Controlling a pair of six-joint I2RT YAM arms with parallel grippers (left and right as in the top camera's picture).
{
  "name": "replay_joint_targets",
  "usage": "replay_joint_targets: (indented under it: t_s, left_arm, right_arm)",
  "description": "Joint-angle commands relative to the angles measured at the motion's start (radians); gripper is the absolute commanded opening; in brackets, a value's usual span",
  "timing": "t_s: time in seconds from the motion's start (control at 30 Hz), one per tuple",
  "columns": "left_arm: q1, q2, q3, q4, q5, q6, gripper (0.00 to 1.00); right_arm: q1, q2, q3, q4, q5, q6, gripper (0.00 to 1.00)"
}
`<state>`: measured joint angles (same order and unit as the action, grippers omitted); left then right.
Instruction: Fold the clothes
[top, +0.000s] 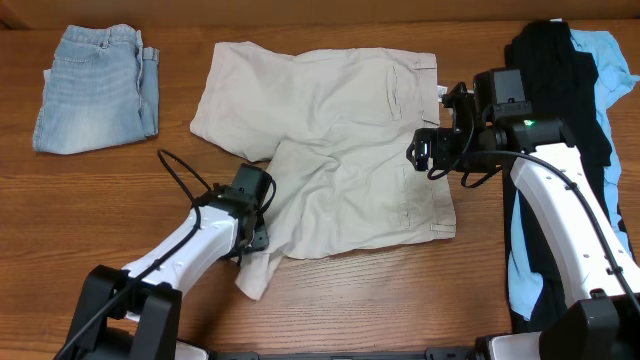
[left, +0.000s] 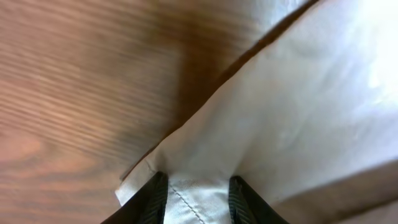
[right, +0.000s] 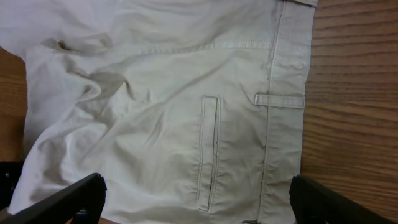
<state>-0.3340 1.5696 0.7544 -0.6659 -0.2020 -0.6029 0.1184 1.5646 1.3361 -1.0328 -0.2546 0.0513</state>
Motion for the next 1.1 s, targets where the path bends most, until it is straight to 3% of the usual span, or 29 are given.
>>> replay_joint_targets:
  t_s: [0.0,0.23,0.43,0.6,0.63,0.7,0.87,0.93,1.07]
  left_arm:
    - [0.011,0.012,-0.051,0.109,-0.239,0.115,0.33]
    - [0.092,0.013,-0.063,0.381,-0.333,0.32,0.29]
    - [0.259,0.013,-0.063,0.595,-0.349,0.397,0.25]
    - [0.405,0.029,-0.063,0.755,-0.117,0.366,0.19]
    - [0.424,0.025,-0.052,0.758,0.028,0.367,0.26]
    - [0.425,0.017,-0.033,0.706,0.156,0.367,0.38]
    - [0.425,-0.003,0.008,0.506,0.394,0.329,0.64]
    - [0.425,-0.002,0.008,0.41,0.488,0.33,0.67]
    - [0.423,0.009,0.006,0.363,0.481,0.389,0.71]
  right_arm:
    - [-0.002,-0.002,0.002,0.003,0.02,-0.006,0.98]
    - [-0.002,-0.002,0.002,0.003,0.076,0.021,0.98]
    - [-0.002,-0.002,0.002,-0.002,0.082,0.038,0.98]
    - [-0.002,-0.002,0.002,-0.001,0.09,0.093,0.98]
    - [-0.002,-0.002,0.002,-0.002,0.09,0.107,0.98]
    - [-0.002,-0.002,0.002,-0.009,0.09,0.107,0.98]
    - [-0.002,-0.002,0.002,-0.036,0.091,0.106,0.98]
    - [-0.002,-0.002,0.002,-0.047,0.109,0.106,0.98]
    - [-0.002,-0.002,0.002,-0.048,0.108,0.108,0.98]
